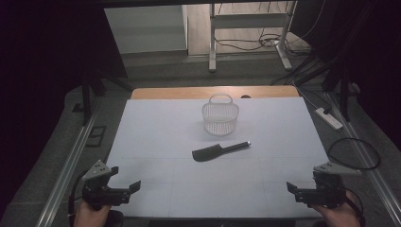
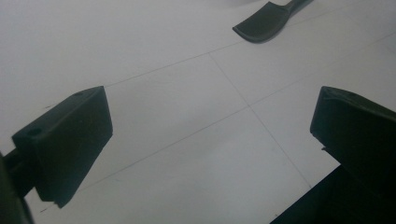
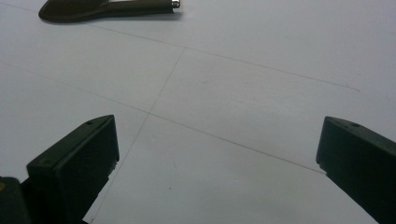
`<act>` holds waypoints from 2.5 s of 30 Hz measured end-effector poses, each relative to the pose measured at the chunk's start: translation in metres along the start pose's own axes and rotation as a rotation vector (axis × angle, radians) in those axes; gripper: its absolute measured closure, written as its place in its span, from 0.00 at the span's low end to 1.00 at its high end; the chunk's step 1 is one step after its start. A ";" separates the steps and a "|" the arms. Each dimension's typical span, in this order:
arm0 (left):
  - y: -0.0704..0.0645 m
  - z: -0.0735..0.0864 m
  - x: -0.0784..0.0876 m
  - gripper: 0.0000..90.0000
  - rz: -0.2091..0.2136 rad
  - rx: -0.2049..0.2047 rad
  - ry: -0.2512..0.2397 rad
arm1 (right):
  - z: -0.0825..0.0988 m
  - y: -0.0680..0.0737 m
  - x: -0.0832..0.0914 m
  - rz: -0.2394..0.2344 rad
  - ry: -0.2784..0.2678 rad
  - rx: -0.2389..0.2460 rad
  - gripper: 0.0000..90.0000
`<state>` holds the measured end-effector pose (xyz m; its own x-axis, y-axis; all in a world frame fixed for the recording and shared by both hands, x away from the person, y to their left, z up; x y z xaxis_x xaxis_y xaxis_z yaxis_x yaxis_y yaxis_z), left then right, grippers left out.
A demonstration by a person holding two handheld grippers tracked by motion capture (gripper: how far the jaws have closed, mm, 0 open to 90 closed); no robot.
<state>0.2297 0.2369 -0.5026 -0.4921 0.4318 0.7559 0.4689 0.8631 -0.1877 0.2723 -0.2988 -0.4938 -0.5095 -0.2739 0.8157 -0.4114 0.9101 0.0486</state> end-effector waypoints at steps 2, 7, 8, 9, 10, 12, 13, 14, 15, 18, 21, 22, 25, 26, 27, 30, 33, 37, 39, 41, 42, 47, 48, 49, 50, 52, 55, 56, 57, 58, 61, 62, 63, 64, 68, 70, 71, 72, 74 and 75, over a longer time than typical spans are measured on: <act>0.000 0.000 0.000 0.00 -0.001 0.002 -0.002 | 0.000 -0.001 -0.001 0.002 0.011 -0.003 0.00; 0.001 0.000 -0.001 0.00 -0.002 0.005 0.006 | 0.000 0.000 -0.002 0.002 0.017 0.001 0.00; 0.001 0.000 -0.001 0.00 -0.002 0.004 0.006 | 0.000 0.000 -0.002 0.000 0.018 0.002 0.00; 0.001 0.000 -0.001 0.00 -0.002 0.004 0.006 | 0.000 0.000 -0.002 0.000 0.021 0.004 0.00; 0.000 0.000 -0.001 0.00 -0.003 0.004 0.007 | 0.001 0.001 -0.003 0.001 0.027 0.007 0.00; 0.000 0.000 -0.001 0.00 -0.005 0.002 0.008 | 0.001 0.001 -0.003 0.001 0.028 0.008 0.00; 0.000 0.000 -0.001 0.00 -0.006 0.002 0.009 | 0.001 0.001 -0.003 0.002 0.030 0.011 0.00; 0.000 0.000 -0.001 0.00 -0.007 0.001 0.010 | 0.001 0.001 -0.003 0.002 0.031 0.012 0.00; 0.000 0.000 -0.001 0.00 -0.008 0.001 0.011 | 0.001 0.001 -0.003 0.002 0.031 0.012 0.00; 0.000 0.000 -0.001 0.00 -0.009 0.001 0.012 | 0.001 0.001 -0.003 0.002 0.032 0.013 0.00; 0.000 0.000 -0.001 0.00 -0.008 0.002 0.012 | 0.001 0.002 -0.003 0.001 0.035 0.015 0.00; 0.000 0.000 -0.001 0.00 -0.008 0.002 0.013 | 0.001 0.002 -0.003 0.001 0.035 0.016 0.00; 0.000 0.000 -0.002 0.00 -0.008 0.002 0.015 | 0.001 0.002 -0.003 0.001 0.037 0.016 0.00; 0.000 0.000 -0.002 0.00 -0.008 0.002 0.015 | 0.001 0.002 -0.004 0.000 0.038 0.016 0.00; 0.000 0.000 -0.002 0.00 -0.008 0.001 0.017 | 0.001 0.002 -0.004 -0.001 0.039 0.017 0.00; 0.001 -0.001 -0.002 0.00 -0.009 0.003 0.016 | 0.002 0.002 -0.004 0.000 0.044 0.018 0.00; 0.001 -0.001 -0.002 0.00 -0.018 0.003 0.014 | 0.002 0.002 -0.003 -0.001 0.042 0.019 0.00; 0.003 0.000 -0.001 0.00 -0.052 -0.006 0.017 | 0.002 0.002 -0.003 -0.004 0.041 0.018 0.00; 0.003 0.000 0.000 0.00 -0.044 0.002 0.011 | 0.002 0.002 -0.003 -0.007 0.042 0.020 0.00; 0.003 0.000 -0.001 0.00 -0.042 0.002 0.012 | 0.002 0.002 -0.003 -0.010 0.042 0.021 0.00; 0.003 0.000 -0.001 0.00 -0.043 0.000 0.014 | 0.001 0.002 -0.003 -0.012 0.040 0.023 0.00; 0.003 0.000 -0.001 0.00 -0.038 -0.002 0.016 | 0.001 0.003 -0.003 -0.018 0.040 0.029 0.00; 0.003 0.000 -0.001 0.00 -0.034 0.002 0.014 | 0.000 0.004 -0.003 -0.014 0.032 0.036 0.00; 0.003 0.000 -0.001 0.00 -0.031 0.003 0.013 | -0.001 0.004 -0.002 -0.009 0.022 0.043 0.00; 0.003 0.000 -0.001 0.00 -0.029 0.004 0.015 | -0.003 0.005 -0.002 -0.007 0.014 0.059 0.00; 0.003 0.000 -0.002 0.00 -0.029 0.003 0.017 | -0.003 0.005 -0.001 -0.009 0.013 0.060 0.00; 0.003 0.000 -0.002 0.00 -0.027 0.000 0.019 | -0.004 0.006 -0.002 -0.021 0.012 0.065 0.00; 0.003 0.000 -0.002 0.00 -0.026 0.002 0.018 | -0.005 0.006 -0.003 -0.023 0.012 0.066 0.00; 0.003 0.000 -0.002 0.00 -0.025 0.003 0.017 | -0.005 0.006 -0.003 -0.026 0.013 0.067 0.00; 0.003 0.000 -0.002 0.00 -0.023 0.004 0.017 | -0.005 0.007 -0.004 -0.030 0.014 0.069 0.00; 0.004 0.000 -0.001 0.00 -0.019 0.006 0.015 | -0.006 0.008 -0.005 -0.040 0.014 0.073 0.00; 0.004 0.001 -0.001 0.00 -0.020 0.007 0.016 | -0.007 0.009 -0.005 -0.046 0.012 0.075 0.00; 0.004 0.001 -0.001 0.00 -0.020 0.009 0.015 | -0.008 0.010 -0.005 -0.053 0.013 0.078 0.00; 0.004 0.001 -0.001 0.00 -0.019 0.010 0.015 | -0.008 0.011 -0.005 -0.061 0.012 0.083 0.00; 0.004 0.000 -0.001 0.00 -0.017 0.012 0.013 | -0.012 0.014 -0.007 -0.088 0.021 0.094 0.00; 0.004 0.000 -0.001 0.00 -0.016 0.010 0.011 | -0.016 0.017 -0.007 -0.099 0.015 0.105 0.00; 0.004 0.000 -0.001 0.00 -0.016 0.009 0.011 | -0.016 0.017 -0.007 -0.099 0.015 0.105 0.00; 0.004 0.000 -0.001 0.00 -0.016 0.009 0.011 | -0.017 0.017 -0.007 -0.102 0.011 0.110 0.00; 0.004 0.000 -0.001 0.00 -0.015 0.009 0.011 | -0.019 0.019 -0.008 -0.111 0.003 0.117 0.00; 0.004 0.000 -0.001 0.00 -0.015 0.011 0.010 | -0.020 0.020 -0.008 -0.116 0.004 0.118 0.00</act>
<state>0.2319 0.2398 -0.5044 -0.4921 0.4161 0.7647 0.4535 0.8723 -0.1828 0.2834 -0.2723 -0.4879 -0.4508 -0.3737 0.8106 -0.5531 0.8297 0.0750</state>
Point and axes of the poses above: each handheld gripper's, and its own axes: x roughly backward along the jaws, z roughly out of its underside, y roughly to its left, the point moved 7 cm from there along -x, roughly forward along the jaws, and after that the axes turned 9 degrees about y, right-handed, at the moved point
